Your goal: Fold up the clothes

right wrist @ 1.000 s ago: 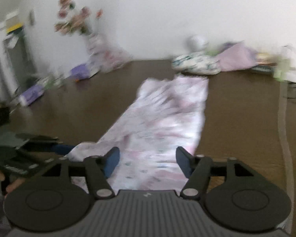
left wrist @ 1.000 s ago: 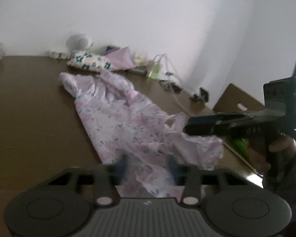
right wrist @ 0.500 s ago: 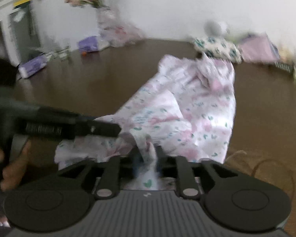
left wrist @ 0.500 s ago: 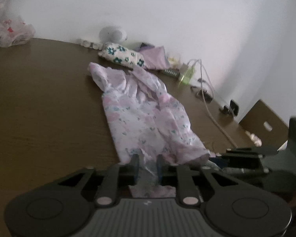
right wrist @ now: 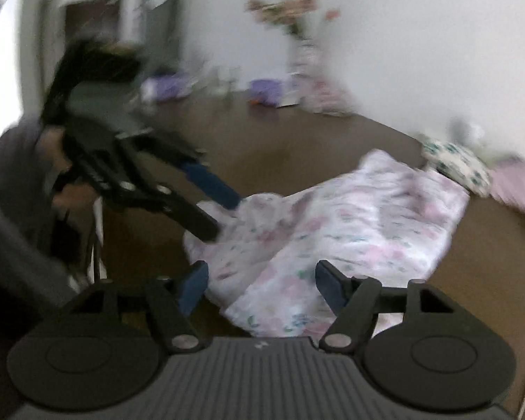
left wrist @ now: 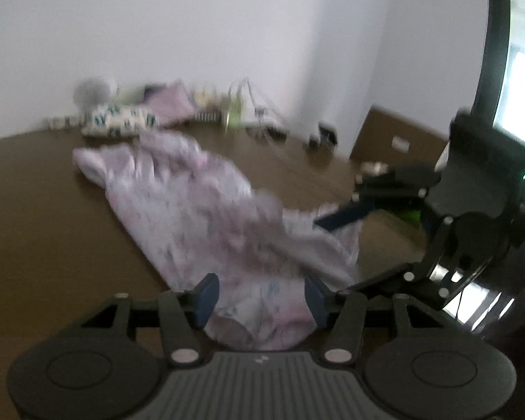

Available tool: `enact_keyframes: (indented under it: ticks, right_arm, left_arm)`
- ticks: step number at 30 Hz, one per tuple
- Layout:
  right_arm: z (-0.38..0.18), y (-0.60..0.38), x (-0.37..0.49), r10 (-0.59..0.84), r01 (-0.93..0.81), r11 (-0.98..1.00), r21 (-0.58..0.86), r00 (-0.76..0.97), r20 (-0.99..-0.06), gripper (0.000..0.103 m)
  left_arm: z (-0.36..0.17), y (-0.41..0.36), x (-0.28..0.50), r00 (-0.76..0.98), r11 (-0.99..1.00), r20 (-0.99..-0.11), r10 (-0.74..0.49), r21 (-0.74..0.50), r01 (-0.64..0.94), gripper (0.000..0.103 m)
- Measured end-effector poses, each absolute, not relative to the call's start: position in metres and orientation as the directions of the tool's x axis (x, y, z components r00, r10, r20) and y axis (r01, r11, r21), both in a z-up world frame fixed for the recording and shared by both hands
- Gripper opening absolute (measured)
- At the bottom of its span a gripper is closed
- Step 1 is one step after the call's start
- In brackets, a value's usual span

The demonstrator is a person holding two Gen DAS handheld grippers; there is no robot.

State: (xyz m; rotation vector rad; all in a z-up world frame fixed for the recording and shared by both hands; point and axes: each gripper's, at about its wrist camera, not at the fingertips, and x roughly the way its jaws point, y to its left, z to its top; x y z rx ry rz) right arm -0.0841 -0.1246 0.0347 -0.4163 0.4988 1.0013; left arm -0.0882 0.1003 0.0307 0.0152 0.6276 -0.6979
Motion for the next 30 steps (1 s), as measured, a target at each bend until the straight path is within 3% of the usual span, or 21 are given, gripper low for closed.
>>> enact_keyframes:
  ticks: [3, 5, 6, 7, 8, 9, 11, 12, 17, 22, 25, 27, 29, 30]
  right_arm:
    - [0.029, -0.121, -0.081, 0.691, -0.885, 0.458, -0.088, 0.416, -0.590, 0.068]
    - [0.026, -0.119, -0.078, 0.693, -0.893, 0.444, -0.077, 0.397, -0.601, 0.049]
    - [0.024, -0.118, -0.077, 0.694, -0.896, 0.437, -0.072, 0.387, -0.607, 0.035]
    - [0.022, -0.117, -0.076, 0.695, -0.900, 0.430, -0.067, 0.378, -0.612, 0.014]
    - [0.020, -0.115, -0.075, 0.696, -0.904, 0.423, -0.061, 0.368, -0.617, 0.009]
    - [0.019, -0.114, -0.074, 0.696, -0.907, 0.417, -0.056, 0.358, -0.622, 0.008]
    - [0.018, -0.115, -0.068, 0.700, -0.906, 0.424, -0.019, 0.341, -0.628, 0.005]
    - [0.019, -0.117, -0.065, 0.705, -0.902, 0.431, 0.009, 0.330, -0.628, 0.005]
    - [0.031, -0.139, -0.052, 0.797, -0.891, 0.398, 0.221, 0.216, -0.564, 0.004]
    - [0.039, -0.159, -0.048, 0.846, -0.858, 0.358, 0.368, 0.131, -0.518, 0.004]
    - [0.040, -0.166, -0.050, 0.852, -0.838, 0.354, 0.416, 0.106, -0.512, 0.004]
    - [0.041, -0.170, -0.052, 0.857, -0.823, 0.351, 0.447, 0.089, -0.508, 0.004]
    - [0.043, -0.174, -0.053, 0.861, -0.808, 0.347, 0.477, 0.073, -0.504, 0.005]
    - [0.043, -0.176, -0.054, 0.863, -0.799, 0.345, 0.492, 0.064, -0.501, 0.005]
  left_arm:
    - [0.025, 0.104, -0.085, 0.589, 0.781, -0.552, -0.590, -0.207, 0.589, 0.053]
    - [0.023, 0.106, -0.084, 0.589, 0.783, -0.551, -0.592, -0.218, 0.583, 0.053]
    - [0.026, 0.107, -0.086, 0.593, 0.782, -0.547, -0.590, -0.206, 0.588, 0.053]
    - [0.030, 0.107, -0.091, 0.601, 0.780, -0.543, -0.587, -0.180, 0.599, 0.054]
    - [0.035, 0.108, -0.096, 0.608, 0.778, -0.537, -0.584, -0.155, 0.609, 0.055]
    - [0.039, 0.108, -0.101, 0.616, 0.775, -0.532, -0.581, -0.130, 0.619, 0.057]
    - [0.047, 0.106, -0.118, 0.672, 0.778, -0.489, -0.556, -0.021, 0.628, 0.081]
    - [0.049, 0.103, -0.129, 0.705, 0.777, -0.462, -0.538, 0.052, 0.628, 0.085]
    - [0.046, 0.078, -0.173, 0.757, 0.678, -0.341, -0.557, 0.340, 0.652, 0.086]
    - [0.024, 0.052, -0.189, 0.749, 0.525, -0.332, -0.574, 0.552, 0.647, 0.086]
    - [0.022, 0.047, -0.183, 0.710, 0.502, -0.355, -0.608, 0.521, 0.690, 0.079]
    - [0.025, 0.046, -0.177, 0.675, 0.494, -0.373, -0.637, 0.474, 0.729, 0.067]
    - [0.027, 0.045, -0.167, 0.620, 0.487, -0.418, -0.664, 0.387, 0.783, 0.047]
    - [0.028, 0.045, -0.162, 0.588, 0.482, -0.441, -0.678, 0.336, 0.809, 0.041]
